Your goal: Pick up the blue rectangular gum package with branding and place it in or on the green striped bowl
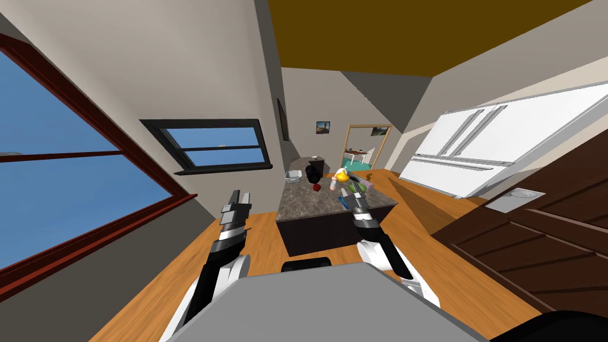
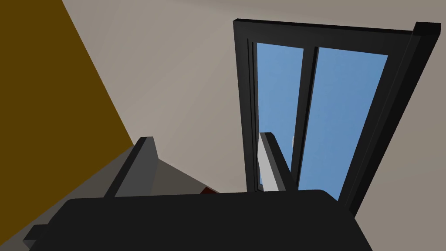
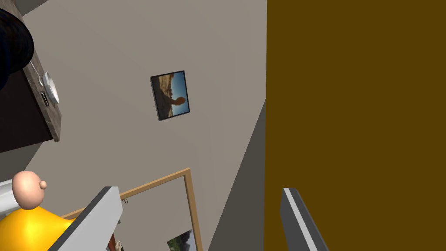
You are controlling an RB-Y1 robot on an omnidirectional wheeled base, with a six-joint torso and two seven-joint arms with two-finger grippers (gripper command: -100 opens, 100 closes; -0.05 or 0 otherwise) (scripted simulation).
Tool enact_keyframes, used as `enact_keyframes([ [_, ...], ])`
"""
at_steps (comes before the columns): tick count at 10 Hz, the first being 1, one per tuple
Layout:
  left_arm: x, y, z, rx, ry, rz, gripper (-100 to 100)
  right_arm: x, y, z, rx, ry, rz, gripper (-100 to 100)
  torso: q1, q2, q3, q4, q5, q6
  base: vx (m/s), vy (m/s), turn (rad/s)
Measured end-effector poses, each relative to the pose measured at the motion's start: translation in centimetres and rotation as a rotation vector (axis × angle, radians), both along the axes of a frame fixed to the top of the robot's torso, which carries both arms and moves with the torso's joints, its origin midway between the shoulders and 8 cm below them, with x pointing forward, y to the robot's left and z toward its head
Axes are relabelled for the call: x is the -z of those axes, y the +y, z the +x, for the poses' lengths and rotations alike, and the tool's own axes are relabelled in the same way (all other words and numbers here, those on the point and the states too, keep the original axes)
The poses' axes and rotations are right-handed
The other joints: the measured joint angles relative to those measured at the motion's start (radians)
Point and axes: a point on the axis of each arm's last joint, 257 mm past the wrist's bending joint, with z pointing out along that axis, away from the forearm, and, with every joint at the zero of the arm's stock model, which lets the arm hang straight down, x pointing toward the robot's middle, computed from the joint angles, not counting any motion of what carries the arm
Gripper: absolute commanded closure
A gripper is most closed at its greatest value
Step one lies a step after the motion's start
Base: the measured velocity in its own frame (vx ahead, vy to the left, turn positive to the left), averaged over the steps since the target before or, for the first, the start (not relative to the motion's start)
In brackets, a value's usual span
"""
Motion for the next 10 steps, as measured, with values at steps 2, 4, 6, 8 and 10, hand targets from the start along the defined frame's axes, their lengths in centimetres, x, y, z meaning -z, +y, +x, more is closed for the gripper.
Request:
enact_keyframes([
  [2,0.0,0.0,0.0,0.000,0.000,0.000,0,1.6,-1.5,0.7,-0.014,0.054,0.064,-100,0.000,0.000,0.000,0.000,0.000,0.000,0.023,0.001,0.012],
  [4,0.0,0.0,0.0,0.000,0.000,0.000,0,3.2,-2.3,1.1,-0.027,0.110,0.135,-100,0.000,0.000,0.000,0.000,0.000,0.000,0.015,0.000,0.004],
  [6,0.0,0.0,0.0,0.000,0.000,0.000,0,5.3,-3.4,1.8,-0.037,0.171,0.210,-100,0.000,0.000,0.000,0.000,0.000,0.000,0.016,0.001,0.008],
  [8,0.0,0.0,0.0,0.000,0.000,0.000,0,6.8,-4.4,2.3,-0.046,0.214,0.278,-100,0.000,0.000,0.000,0.000,0.000,0.000,0.015,0.001,0.005],
  [10,0.0,0.0,0.0,0.000,0.000,0.000,0,8.2,-5.1,2.5,-0.053,0.255,0.341,-100,0.000,0.000,0.000,0.000,0.000,0.000,0.016,0.000,0.009],
])
